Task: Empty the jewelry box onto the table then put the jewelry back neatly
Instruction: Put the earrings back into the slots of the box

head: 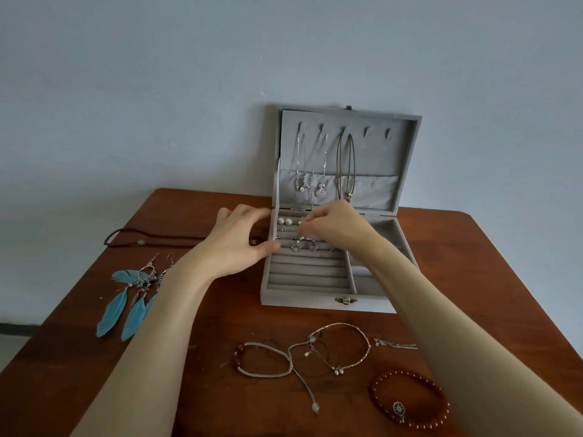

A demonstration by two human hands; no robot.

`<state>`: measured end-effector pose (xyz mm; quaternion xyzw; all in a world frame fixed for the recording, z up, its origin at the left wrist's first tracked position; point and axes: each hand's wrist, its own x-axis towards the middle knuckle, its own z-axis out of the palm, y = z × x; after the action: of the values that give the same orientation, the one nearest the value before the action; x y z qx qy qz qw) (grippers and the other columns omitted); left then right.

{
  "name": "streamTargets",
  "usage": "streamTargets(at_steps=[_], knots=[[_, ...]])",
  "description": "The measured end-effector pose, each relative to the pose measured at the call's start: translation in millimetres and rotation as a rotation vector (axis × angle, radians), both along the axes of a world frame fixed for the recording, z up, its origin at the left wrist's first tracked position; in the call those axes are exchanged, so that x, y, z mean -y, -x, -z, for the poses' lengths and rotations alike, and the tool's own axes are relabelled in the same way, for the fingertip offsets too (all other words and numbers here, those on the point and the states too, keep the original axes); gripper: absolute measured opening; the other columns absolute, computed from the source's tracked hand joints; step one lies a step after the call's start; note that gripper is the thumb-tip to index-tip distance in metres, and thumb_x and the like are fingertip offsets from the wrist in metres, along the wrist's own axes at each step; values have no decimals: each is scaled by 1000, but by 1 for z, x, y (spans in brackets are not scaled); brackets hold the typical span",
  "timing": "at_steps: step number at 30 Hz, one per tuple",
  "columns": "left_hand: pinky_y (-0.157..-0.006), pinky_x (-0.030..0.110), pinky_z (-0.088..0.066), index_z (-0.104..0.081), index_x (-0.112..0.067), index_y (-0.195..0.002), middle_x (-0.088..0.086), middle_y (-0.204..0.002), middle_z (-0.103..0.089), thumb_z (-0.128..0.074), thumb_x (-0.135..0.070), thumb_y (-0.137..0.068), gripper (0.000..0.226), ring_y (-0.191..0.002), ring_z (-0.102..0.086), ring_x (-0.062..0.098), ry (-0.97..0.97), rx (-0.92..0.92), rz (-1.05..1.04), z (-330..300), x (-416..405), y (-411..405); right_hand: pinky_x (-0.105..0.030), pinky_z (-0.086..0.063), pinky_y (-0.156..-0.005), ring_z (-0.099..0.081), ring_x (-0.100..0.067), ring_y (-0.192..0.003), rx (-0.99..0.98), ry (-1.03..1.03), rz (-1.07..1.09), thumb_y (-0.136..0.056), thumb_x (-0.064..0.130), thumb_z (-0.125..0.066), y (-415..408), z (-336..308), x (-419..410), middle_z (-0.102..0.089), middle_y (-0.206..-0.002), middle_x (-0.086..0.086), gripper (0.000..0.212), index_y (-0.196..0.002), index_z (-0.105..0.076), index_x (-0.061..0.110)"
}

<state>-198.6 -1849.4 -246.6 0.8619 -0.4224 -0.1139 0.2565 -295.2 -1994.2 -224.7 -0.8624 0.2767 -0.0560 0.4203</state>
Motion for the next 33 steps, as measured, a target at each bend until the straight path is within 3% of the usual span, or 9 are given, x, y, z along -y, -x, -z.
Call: streamTargets(at_steps=[3, 6, 11, 19, 23, 26, 28, 30, 33], knots=[[-106, 32, -24, -38, -22, -139, -7, -144, -34, -53, -37, -90, 53, -129, -20, 15, -26, -9, 53, 2, -1, 0, -37, -53, -86, -63, -22, -95, -90, 107, -13, -77, 20, -67, -15, -6, -2, -71, -96, -7, 13, -85, -74, 12], [-107, 30, -24, -34, -20, -142, -10, -147, -31, -51, -35, -92, 55, -130, -18, 14, -30, -13, 80, 2, 0, -1, -40, -50, -95, -63, -26, -104, -173, 97, -35, -77, 20, -67, -27, -7, -5, -69, -109, -11, 28, -100, -71, 5], [-108, 30, -22, -33, -25, -142, -13, -149, -28, -50, -33, -93, 53, -134, -18, 13, -8, -45, 123, 2, -2, -1, -54, -36, -103, -60, -29, -98, -284, 181, -45, -64, 28, -71, -40, 7, -5, -65, -89, -4, 22, -78, -65, 12], [-111, 32, -17, -33, -29, -142, -15, -151, -24, -49, -29, -94, 51, -138, -15, 14, 7, -62, 147, 4, -1, -2, -48, -36, -100, -56, -23, -85, -290, 256, -21, -69, 28, -72, -50, 12, 0, -56, -69, -1, 21, -75, -58, 13], [-110, 30, -18, -26, -27, -145, -15, -153, -20, -48, -30, -94, 55, -138, -13, 13, -4, -64, 138, 2, -1, -1, -47, -23, -104, -54, -20, -85, -260, 392, 34, -79, 30, -65, -44, 10, -8, -61, -76, 2, 24, -97, -64, 16], [-111, 32, -19, -25, -25, -146, -13, -153, -20, -47, -32, -94, 57, -139, -13, 14, -27, -66, 127, 3, -2, -2, -49, -20, -108, -57, -21, -94, -190, 420, 13, -85, 34, -60, -32, 8, -15, -62, -81, 2, 20, -90, -63, 15], [-111, 34, -21, -27, -23, -145, -10, -153, -23, -48, -34, -94, 56, -139, -15, 15, -48, -52, 118, 2, -3, -2, -46, -30, -105, -57, -21, -97, -83, 422, -4, -87, 37, -57, -19, 7, -21, -59, -84, 3, 18, -85, -60, 20], [-111, 35, -26, -36, -24, -141, -6, -148, -33, -50, -31, -93, 50, -136, -26, 18, -14, -42, 105, -1, -6, 0, -37, -44, -89, -59, -20, -92, 71, 401, -20, -88, 34, -57, -1, 6, -29, -58, -84, 3, 19, -88, -64, 17], [-94, 24, -38, -48, -21, -130, 1, -132, -50, -54, -22, -92, 39, -114, -48, 10, 143, -55, 11, -2, -16, 8, -20, -40, -65, -53, -8, -71, 194, 372, -91, -87, 27, -60, 35, 5, -48, -59, -80, 5, 13, -85, -65, 16]])
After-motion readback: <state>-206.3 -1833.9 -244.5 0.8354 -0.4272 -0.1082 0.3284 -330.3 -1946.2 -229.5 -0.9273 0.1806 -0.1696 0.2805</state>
